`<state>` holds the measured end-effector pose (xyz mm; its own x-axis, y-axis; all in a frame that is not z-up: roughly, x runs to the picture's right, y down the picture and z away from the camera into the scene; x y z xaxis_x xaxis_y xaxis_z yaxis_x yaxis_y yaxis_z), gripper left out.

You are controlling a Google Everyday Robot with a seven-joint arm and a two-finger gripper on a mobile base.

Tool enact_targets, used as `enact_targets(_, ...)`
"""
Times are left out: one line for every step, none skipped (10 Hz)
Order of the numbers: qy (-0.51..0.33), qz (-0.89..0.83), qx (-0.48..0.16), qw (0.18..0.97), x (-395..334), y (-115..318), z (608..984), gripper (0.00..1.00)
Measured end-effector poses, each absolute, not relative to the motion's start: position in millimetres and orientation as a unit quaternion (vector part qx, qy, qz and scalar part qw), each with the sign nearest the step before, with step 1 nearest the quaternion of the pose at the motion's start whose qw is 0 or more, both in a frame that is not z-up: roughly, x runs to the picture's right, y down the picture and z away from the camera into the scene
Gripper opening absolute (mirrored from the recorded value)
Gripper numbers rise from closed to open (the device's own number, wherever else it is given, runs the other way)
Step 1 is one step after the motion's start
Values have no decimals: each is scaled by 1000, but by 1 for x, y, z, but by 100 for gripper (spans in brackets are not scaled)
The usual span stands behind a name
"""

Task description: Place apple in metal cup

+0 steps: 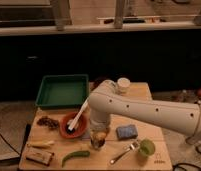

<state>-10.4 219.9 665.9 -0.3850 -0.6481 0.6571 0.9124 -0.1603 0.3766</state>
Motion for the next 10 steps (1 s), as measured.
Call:
enact_targets(-383, -739, -178, 524, -11, 222, 665, 0)
enact_targets(-386, -737, -181, 524, -10, 224, 665, 0)
enact_targets(-391, -736, -184, 521, -12, 226, 666, 0)
enact_targets(-395, -734, -185, 521, -12, 228, 667, 1)
enact_targets(-399, -732, -187, 520, -13, 229, 668, 7)
enact_targets(-403, -730, -189, 518, -14, 231, 669, 18)
enact_targets(-405, -730, -191, 516, -15, 232, 669, 28)
enact_targets(-407, -730, -192, 515, -17, 233, 670, 38)
enact_targets(-408, -729, -193, 515, -17, 234, 670, 48)
enact_targets(-409, -728, -194, 515, -16, 235, 671, 57)
